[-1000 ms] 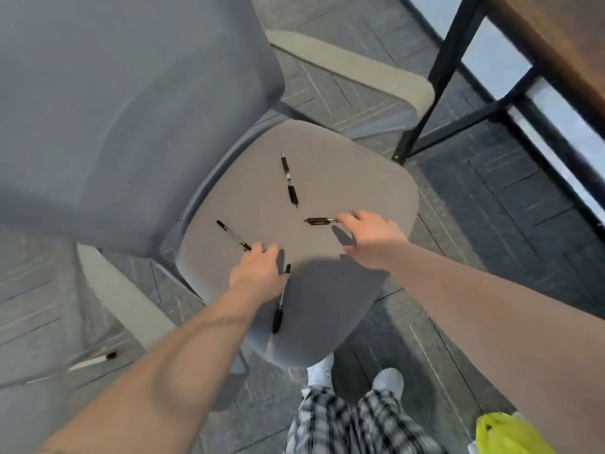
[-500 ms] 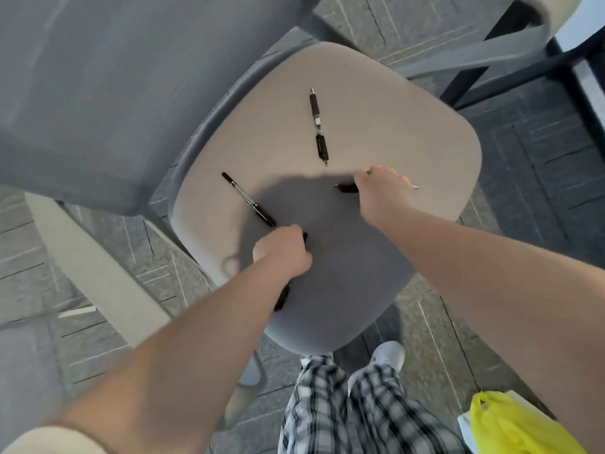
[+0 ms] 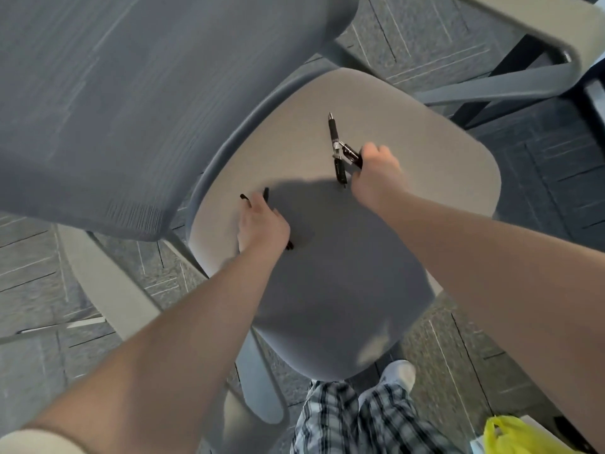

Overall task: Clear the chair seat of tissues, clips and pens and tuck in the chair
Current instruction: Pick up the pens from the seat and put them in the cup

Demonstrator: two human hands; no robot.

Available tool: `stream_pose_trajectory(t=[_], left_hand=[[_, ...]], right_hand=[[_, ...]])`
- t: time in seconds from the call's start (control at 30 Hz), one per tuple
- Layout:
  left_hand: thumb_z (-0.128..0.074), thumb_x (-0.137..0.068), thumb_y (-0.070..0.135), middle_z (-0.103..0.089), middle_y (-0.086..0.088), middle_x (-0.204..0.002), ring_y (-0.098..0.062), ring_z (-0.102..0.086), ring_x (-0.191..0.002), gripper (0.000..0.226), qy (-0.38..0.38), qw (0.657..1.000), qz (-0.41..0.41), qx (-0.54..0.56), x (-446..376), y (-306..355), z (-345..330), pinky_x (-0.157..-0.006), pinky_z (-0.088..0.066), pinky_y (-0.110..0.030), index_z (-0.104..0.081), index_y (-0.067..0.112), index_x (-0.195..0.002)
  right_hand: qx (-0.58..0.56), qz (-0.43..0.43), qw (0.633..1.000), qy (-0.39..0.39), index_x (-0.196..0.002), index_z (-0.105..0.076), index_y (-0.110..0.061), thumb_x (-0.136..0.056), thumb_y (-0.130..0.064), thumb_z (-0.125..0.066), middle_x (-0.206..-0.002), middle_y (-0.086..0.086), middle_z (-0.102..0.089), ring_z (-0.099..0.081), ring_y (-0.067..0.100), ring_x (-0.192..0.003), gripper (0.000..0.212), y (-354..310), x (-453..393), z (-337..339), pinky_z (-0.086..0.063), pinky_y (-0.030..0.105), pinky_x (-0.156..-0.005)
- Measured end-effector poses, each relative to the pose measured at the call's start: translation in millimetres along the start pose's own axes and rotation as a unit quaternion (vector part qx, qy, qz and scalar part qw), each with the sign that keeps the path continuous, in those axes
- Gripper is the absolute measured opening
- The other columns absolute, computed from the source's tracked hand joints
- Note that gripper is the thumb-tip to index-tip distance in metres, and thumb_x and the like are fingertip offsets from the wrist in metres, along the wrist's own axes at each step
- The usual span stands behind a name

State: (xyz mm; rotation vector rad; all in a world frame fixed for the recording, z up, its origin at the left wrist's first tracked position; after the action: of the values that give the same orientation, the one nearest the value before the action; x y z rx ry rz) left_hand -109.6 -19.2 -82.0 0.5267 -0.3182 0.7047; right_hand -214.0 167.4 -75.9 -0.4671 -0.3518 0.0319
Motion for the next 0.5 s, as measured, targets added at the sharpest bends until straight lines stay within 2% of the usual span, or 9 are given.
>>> stream_pose_trajectory(t=[0.1,0.23,0.4,0.5], left_hand=[[-0.057,-0.089,0.025,-0.039,-0.015,-0.134,-0.037,-0.046,-0.121,0.049,0.019,0.998,0.055,0.036,-11,-14,0,-0.093,-0.042,-0.047,-0.035,0.004,-0.128],[-0.064,-0.083,0.028,-0.037,-0.015,-0.137,-0.037,-0.043,-0.125,0.064,0.002,0.991,0.115,0.066,-21,-32,-11,-0.1,-0.042,-0.047,-0.031,0.004,-0.132],[-0.059,-0.082,0.018,-0.046,-0.014,-0.134,-0.036,-0.047,-0.123,0.058,-0.031,0.99,0.126,0.047,-29,-40,-19,-0.101,-0.044,-0.047,-0.035,0.005,-0.133],[-0.054,-0.082,0.015,-0.055,-0.015,-0.125,-0.037,-0.055,-0.115,0.051,-0.042,0.992,0.117,0.021,-30,-38,-18,-0.095,-0.049,-0.046,-0.04,0.007,-0.13]], right_hand=[[-0.036,-0.028,0.999,0.023,-0.114,-0.048,0.0,-0.09,-0.019,-0.051,-0.12,0.023,-0.051,-0.05,0.041,-0.112,0.031,-3,-9,-5,-0.043,0.042,-0.088],[-0.045,-0.045,0.998,0.004,-0.116,-0.048,-0.001,-0.088,-0.024,-0.06,-0.122,0.022,-0.051,-0.05,0.04,-0.114,0.039,-5,-22,-22,-0.042,0.04,-0.091],[-0.028,-0.056,0.998,-0.017,-0.119,-0.048,-0.001,-0.086,-0.006,-0.054,-0.125,0.022,-0.051,-0.05,0.039,-0.116,0.034,-8,-30,-37,-0.043,0.038,-0.09],[-0.017,-0.052,0.998,-0.025,-0.117,-0.05,-0.001,-0.084,-0.004,-0.053,-0.122,0.023,-0.055,-0.053,0.04,-0.113,0.033,-8,-25,-39,-0.045,0.039,-0.089]])
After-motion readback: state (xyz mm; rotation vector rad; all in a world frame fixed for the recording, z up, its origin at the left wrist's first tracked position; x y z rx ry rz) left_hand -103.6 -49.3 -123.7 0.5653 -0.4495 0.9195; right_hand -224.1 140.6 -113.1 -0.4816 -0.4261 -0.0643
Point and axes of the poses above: each hand's wrist, its own x-axis away from the middle knuckle, its own z-axis out of the back of the hand, y = z × x, the point moved 7 cm from there along -x, towards the middle knuckle
